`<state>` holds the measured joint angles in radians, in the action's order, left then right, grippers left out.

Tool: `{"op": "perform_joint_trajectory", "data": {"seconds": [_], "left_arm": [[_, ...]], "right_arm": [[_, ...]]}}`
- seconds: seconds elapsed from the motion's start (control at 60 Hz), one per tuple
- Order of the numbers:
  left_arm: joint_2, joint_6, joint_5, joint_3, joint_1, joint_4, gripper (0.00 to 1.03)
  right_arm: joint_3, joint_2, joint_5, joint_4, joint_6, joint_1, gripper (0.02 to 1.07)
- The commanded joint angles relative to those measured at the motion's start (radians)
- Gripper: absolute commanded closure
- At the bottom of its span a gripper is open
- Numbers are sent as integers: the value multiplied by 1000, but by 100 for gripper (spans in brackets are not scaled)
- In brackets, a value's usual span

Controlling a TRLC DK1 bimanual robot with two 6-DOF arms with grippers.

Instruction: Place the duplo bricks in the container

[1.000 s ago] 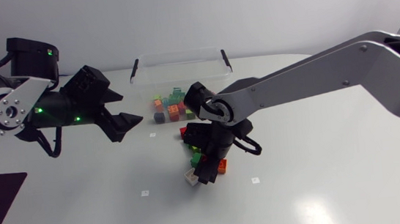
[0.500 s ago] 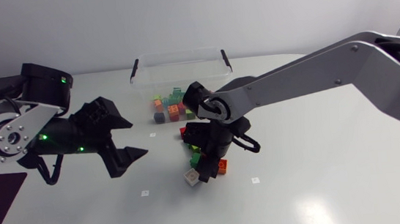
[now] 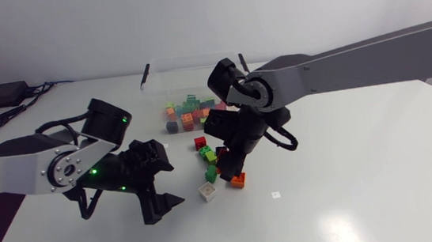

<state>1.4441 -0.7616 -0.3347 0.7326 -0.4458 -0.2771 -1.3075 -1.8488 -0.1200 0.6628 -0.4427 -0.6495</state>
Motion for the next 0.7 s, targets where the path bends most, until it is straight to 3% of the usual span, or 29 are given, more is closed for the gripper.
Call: {"op": "perform_joint_trajectory", "data": {"seconds": [0.0,0.317,0.683], "left_arm": [[61,22,-1,-19,-28,33,5],[180,120,49,-1,-108,136,6],[197,154,52,11,-114,156,6]], "right_arm": [[-18,30,-3,23,2,19,54],[-162,30,-18,27,44,83,54],[-421,-66,-61,4,173,151,58]]}}
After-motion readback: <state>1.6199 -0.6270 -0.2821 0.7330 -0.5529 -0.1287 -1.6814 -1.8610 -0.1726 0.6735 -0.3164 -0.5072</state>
